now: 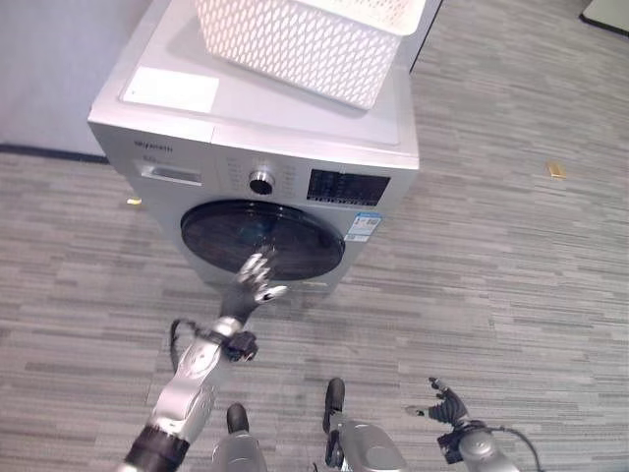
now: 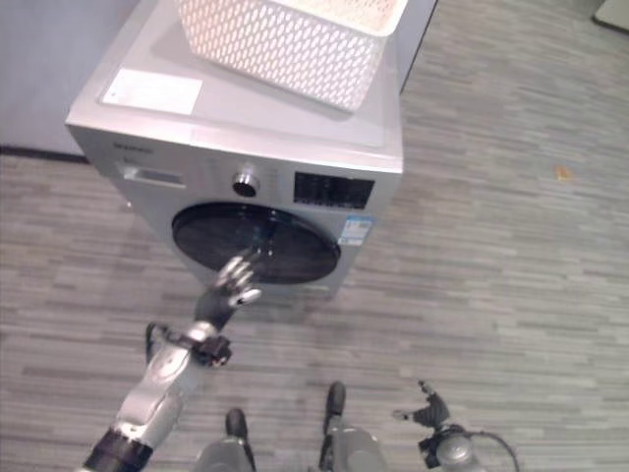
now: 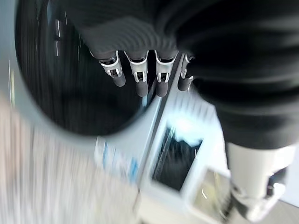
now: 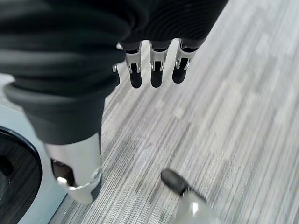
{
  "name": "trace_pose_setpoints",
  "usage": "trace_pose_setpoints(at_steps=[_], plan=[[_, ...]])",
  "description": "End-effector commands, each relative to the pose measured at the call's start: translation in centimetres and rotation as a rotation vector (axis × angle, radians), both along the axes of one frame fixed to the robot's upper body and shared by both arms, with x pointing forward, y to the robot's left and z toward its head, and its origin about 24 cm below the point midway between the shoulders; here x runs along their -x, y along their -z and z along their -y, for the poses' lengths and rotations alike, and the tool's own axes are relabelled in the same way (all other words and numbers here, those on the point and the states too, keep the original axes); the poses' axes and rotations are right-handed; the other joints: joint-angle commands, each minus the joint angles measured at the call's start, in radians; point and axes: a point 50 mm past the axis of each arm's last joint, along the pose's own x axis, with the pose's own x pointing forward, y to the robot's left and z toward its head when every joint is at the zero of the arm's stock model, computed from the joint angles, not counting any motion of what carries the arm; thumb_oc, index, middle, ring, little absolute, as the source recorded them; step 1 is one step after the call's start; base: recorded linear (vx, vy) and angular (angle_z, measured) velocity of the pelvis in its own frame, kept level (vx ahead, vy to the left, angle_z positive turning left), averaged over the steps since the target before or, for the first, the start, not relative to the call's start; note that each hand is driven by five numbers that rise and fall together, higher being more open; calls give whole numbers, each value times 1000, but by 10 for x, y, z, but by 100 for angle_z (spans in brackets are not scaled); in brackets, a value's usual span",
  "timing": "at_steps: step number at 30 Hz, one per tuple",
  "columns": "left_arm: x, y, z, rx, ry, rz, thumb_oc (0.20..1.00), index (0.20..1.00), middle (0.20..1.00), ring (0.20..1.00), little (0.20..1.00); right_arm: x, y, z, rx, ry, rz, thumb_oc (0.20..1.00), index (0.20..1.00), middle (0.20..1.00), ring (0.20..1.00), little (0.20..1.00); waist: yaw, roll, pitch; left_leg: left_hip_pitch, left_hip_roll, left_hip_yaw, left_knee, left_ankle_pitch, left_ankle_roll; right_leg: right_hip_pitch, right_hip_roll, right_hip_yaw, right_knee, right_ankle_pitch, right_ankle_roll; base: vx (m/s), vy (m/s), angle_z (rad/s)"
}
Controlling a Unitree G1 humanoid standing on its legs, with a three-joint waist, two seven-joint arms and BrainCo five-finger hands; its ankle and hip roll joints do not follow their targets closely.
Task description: Grab the laundry basket,head to the washer,open it,put in the laundry and shut it.
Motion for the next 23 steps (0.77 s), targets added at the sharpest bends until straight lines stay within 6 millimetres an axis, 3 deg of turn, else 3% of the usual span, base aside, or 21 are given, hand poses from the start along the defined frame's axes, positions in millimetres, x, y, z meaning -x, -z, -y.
trace_pose_setpoints(at_steps=[1, 4, 6, 10, 11, 16, 23], plan=[[6, -5, -26, -190, -90, 92, 1000, 1000, 1000, 1000, 1000, -1, 1, 11, 32, 47, 19, 1000, 1000, 1000, 1000, 1000, 47, -25, -53, -85, -1, -106, -42, 53, 37, 60, -108, -40, 60, -112, 109, 16, -65, 16], [36, 36, -61, -374, -183, -95, 1000, 1000, 1000, 1000, 1000, 13, 10, 13, 35, 103, -28, 1000, 1000, 1000, 1000, 1000, 68, 4, -82, -49, -4, -107, -72, 64, 30, 101, -104, -59, 40, -115, 112, 10, -46, 19], [44, 44, -70, -384, -194, -143, 1000, 1000, 1000, 1000, 1000, 12, 9, 14, 41, 104, -28, 1000, 1000, 1000, 1000, 1000, 71, 11, -92, -45, -5, -106, -77, 68, 28, 105, -104, -63, 33, -113, 112, -2, -16, 7], [93, 106, -95, -344, -333, -491, 1000, 1000, 1000, 1000, 1000, 24, 16, 15, 40, 137, -79, 1000, 1000, 1000, 1000, 1000, 87, 41, -122, -10, -5, -108, -100, 81, 19, 139, -100, -72, 12, -119, 110, -9, -16, 10], [93, 106, -95, -344, -333, -491, 1000, 1000, 1000, 1000, 1000, 23, 15, 15, 40, 137, -79, 1000, 1000, 1000, 1000, 1000, 87, 41, -123, -13, -6, -109, -101, 82, 19, 137, -100, -72, 11, -118, 110, 0, 0, 0], [147, 156, -93, -315, -508, -836, 1000, 1000, 1000, 1000, 1000, 37, 26, 6, 14, 207, -140, 1000, 1000, 1000, 1000, 1000, 94, 48, -143, 5, -8, -126, -116, 93, 12, 167, -97, -92, 6, -130, 100, -2, -32, 12], [162, 169, -80, -289, -503, -941, 1000, 1000, 1000, 1000, 1000, 46, 32, -1, 2, 211, -196, 1000, 1000, 1000, 1000, 1000, 89, 49, -160, 14, -8, -143, -120, 96, 7, 182, -92, -108, 8, -139, 92, 11, -21, 11]])
